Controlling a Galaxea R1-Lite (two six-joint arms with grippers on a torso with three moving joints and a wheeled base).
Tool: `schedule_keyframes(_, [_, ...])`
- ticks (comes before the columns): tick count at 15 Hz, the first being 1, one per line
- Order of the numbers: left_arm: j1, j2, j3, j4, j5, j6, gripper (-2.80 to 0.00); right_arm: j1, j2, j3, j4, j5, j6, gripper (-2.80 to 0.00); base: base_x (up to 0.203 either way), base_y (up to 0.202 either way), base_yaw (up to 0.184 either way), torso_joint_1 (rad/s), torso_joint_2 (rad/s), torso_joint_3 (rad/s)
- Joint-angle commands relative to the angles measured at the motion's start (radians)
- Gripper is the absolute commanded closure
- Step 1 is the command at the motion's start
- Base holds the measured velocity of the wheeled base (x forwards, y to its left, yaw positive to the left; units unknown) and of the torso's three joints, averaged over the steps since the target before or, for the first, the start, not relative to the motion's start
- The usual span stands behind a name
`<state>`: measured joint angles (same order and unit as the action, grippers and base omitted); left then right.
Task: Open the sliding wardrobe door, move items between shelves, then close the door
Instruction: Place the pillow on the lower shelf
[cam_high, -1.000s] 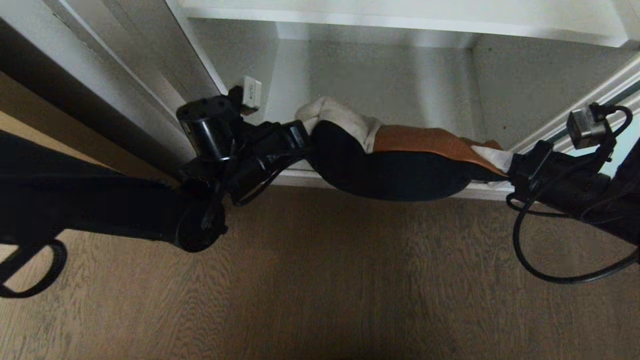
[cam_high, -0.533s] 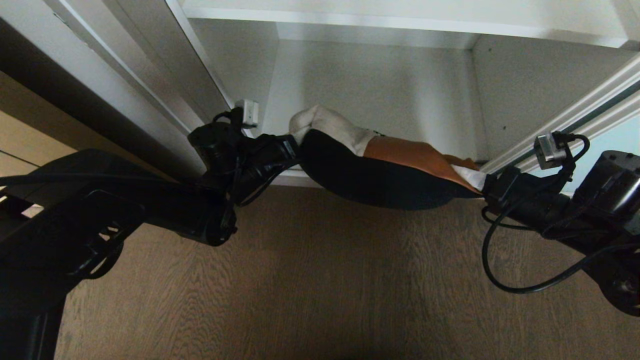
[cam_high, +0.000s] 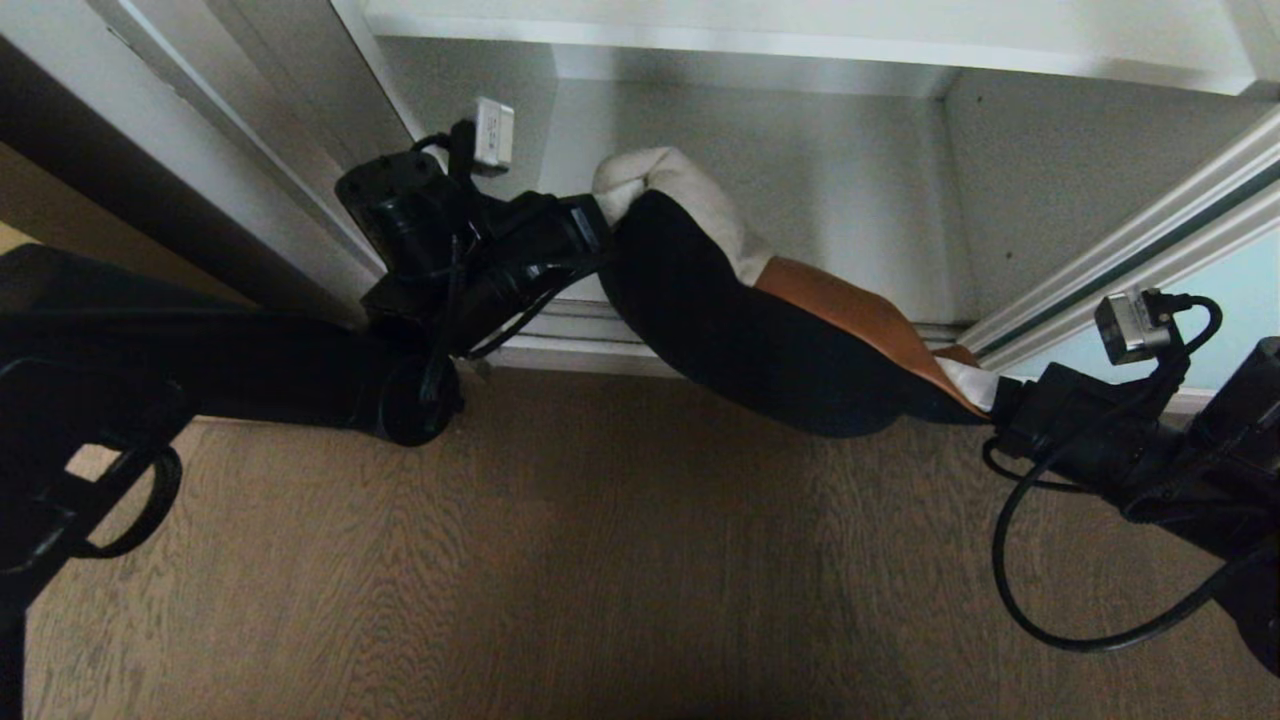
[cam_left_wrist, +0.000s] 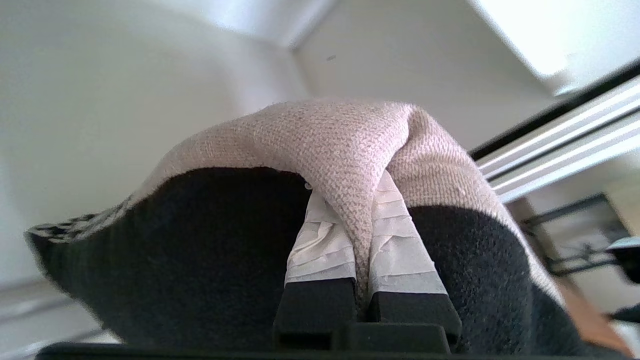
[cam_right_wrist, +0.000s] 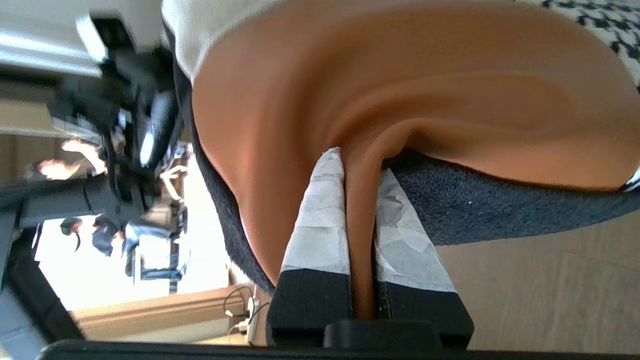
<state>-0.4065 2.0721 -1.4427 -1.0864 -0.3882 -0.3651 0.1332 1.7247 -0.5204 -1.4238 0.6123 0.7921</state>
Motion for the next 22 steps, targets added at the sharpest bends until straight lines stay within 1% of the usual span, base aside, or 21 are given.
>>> schedule_keyframes(1, [-0.008,-0.02,-0.082,0.04,-0.022,0.0,0.0,0.0,0.021,0.045,-0.067,0.028,0.004,0.0,0.0,0.0,0.0,0.0,0.0,0.0])
schedule_keyframes(4, [-0.007,0.038,-0.124,0.042,-0.062,0.001,0.0,0.001,0.107,0.046,-0.103,0.042,0.003,0.0,0.0,0.0,0.0,0.0,0.0,0.0])
schedule_keyframes(6, [0.019,0.117,-0.146,0.028,-0.067,0.001,0.0,0.002,0.187,0.017,-0.106,0.054,0.002,0.0,0.0,0.0,0.0,0.0,0.0,0.0])
schedule_keyframes(9, [0.062,0.247,-0.158,-0.093,-0.069,-0.007,0.0,0.002,0.25,-0.031,-0.106,0.063,0.001,0.0,0.0,0.0,0.0,0.0,0.0,0.0])
schedule_keyframes(12, [0.123,0.341,-0.176,-0.12,-0.069,-0.012,0.0,0.0,0.266,-0.082,-0.106,0.059,0.007,0.0,0.0,0.0,0.0,0.0,0.0,0.0])
schedule_keyframes(14, [0.136,0.338,-0.152,-0.145,-0.069,-0.014,0.0,-0.004,0.253,-0.139,-0.106,0.055,0.006,0.0,0.0,0.0,0.0,0.0,0.0,0.0])
schedule_keyframes(16, [0.136,0.31,-0.096,-0.167,-0.068,-0.015,0.0,-0.024,0.207,-0.207,-0.106,0.056,0.005,0.0,0.0,0.0,0.0,0.0,0.0,0.0])
schedule_keyframes(18, [0.135,0.293,-0.022,-0.198,-0.069,-0.017,0.0,-0.038,0.162,-0.283,-0.069,0.058,0.0,0.0,0.0,0.0,0.0,0.0,0.0,0.0])
schedule_keyframes(20, [0.135,0.286,0.018,-0.22,-0.068,-0.018,0.0,-0.062,0.147,-0.346,-0.039,0.065,-0.003,0.0,0.0,0.0,0.0,0.0,0.0,0.0])
schedule_keyframes(22, [0.135,0.263,0.039,-0.224,-0.069,-0.017,0.0,-0.072,0.144,-0.407,-0.034,0.103,-0.002,0.0,0.0,0.0,0.0,0.0,0.0,0.0])
